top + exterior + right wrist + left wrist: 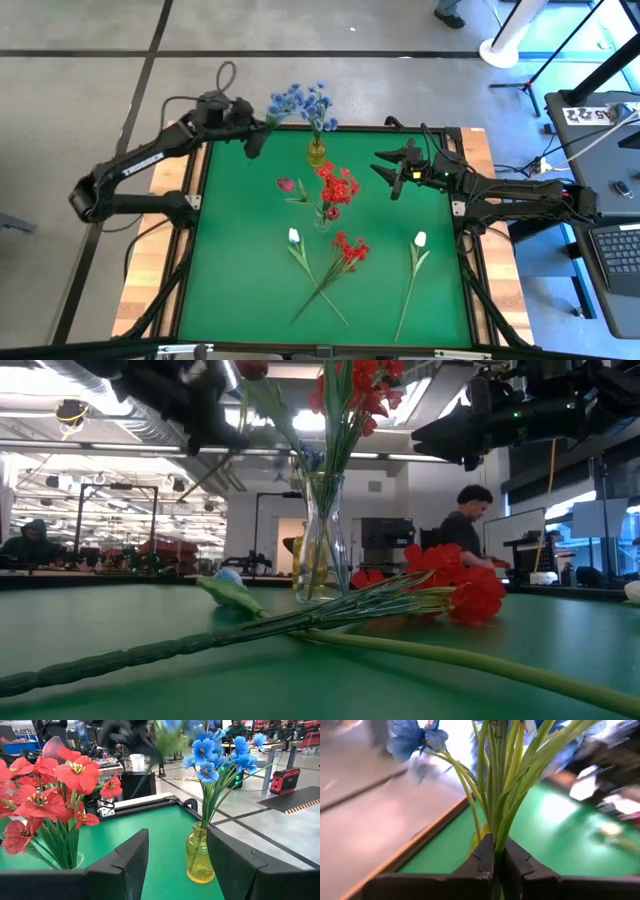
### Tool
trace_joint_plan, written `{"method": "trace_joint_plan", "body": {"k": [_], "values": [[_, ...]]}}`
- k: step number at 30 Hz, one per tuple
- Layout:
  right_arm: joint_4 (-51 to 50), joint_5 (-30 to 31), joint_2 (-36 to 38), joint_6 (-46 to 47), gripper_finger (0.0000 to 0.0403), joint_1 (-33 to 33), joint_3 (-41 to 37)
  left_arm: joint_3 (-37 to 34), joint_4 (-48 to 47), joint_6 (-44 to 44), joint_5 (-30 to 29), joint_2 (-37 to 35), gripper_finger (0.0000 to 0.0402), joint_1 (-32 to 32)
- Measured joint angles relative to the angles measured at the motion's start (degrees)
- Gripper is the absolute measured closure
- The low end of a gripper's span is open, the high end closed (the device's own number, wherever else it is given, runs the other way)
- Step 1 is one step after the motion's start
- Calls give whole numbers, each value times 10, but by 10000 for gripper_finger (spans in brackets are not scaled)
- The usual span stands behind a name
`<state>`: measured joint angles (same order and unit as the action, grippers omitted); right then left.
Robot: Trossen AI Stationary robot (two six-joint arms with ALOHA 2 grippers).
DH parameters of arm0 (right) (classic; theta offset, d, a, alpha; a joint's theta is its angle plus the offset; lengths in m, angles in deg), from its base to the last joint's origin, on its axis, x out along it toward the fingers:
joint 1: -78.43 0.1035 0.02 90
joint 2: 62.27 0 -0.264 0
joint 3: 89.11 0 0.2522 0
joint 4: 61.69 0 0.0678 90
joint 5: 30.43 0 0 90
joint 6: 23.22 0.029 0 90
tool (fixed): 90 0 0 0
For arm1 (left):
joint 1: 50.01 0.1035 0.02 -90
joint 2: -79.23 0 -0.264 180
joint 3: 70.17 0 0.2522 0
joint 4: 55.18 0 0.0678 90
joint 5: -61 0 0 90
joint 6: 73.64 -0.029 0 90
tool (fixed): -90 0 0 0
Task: Sort flowers into vase by color
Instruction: Put the blue flower into the yellow vase
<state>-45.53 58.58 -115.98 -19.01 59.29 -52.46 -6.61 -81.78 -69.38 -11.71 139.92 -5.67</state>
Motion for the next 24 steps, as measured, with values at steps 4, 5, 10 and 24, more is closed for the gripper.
{"method": "trace_joint_plan", "body": {"k": [4, 5, 10, 24], "values": [[3, 0, 0, 0, 206, 0, 0, 0, 70, 17, 41, -15, 398, -6], [3, 0, 0, 0, 206, 0, 0, -5, 102, 18, 50, -16, 398, -8], [4, 0, 0, 0, 206, 0, 0, -54, 318, 66, 106, -2, 396, -24], [17, 6, 0, 5, 206, 0, 0, -130, 688, 95, 105, 153, 393, -44]]}}
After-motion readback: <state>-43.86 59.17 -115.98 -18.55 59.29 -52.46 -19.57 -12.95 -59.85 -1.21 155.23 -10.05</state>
